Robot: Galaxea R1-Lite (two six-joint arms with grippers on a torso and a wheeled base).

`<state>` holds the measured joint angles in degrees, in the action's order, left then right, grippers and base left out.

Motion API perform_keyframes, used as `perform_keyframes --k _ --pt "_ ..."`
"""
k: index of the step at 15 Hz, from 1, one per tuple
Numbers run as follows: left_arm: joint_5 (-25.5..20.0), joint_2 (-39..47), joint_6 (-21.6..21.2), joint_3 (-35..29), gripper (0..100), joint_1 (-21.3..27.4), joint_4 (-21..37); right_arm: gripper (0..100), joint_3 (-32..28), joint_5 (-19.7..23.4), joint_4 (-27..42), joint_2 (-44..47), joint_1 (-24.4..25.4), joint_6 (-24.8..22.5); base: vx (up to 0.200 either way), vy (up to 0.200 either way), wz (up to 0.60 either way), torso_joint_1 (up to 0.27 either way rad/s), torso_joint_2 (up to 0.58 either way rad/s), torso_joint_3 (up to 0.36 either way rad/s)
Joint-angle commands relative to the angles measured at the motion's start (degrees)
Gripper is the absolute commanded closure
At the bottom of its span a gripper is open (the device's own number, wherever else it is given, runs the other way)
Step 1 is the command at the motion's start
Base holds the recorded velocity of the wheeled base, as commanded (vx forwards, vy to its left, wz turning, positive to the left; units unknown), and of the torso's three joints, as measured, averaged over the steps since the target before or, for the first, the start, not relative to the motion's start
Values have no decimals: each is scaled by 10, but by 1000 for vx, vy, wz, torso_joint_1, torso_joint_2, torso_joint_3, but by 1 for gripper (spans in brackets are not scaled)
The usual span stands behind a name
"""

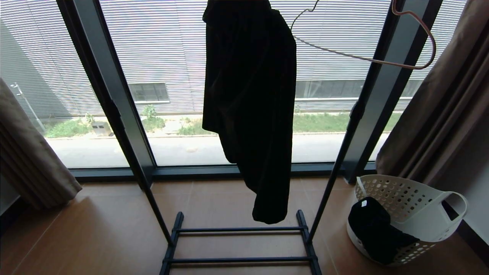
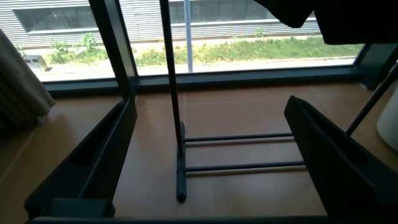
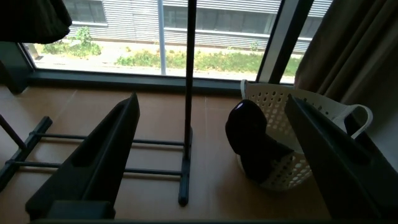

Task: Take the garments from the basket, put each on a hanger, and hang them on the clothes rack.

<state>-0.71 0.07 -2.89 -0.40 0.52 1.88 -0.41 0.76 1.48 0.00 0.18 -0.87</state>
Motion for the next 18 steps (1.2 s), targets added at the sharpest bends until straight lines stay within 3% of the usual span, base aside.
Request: perform_keyframes --k 1,9,11,18 --pt "0 1 0 0 0 0 1 0 0 0 0 1 0 0 0 0 0 -2 193 203" --pt "-1 1 0 0 0 0 1 0 0 0 0 1 0 0 0 0 -525 1 35 38" --pt "-1 0 0 0 0 0 1 0 0 0 0 1 0 0 0 0 0 0 0 0" --pt "-1 1 0 0 0 0 1 0 0 0 0 1 -1 0 0 -200 0 4 2 5"
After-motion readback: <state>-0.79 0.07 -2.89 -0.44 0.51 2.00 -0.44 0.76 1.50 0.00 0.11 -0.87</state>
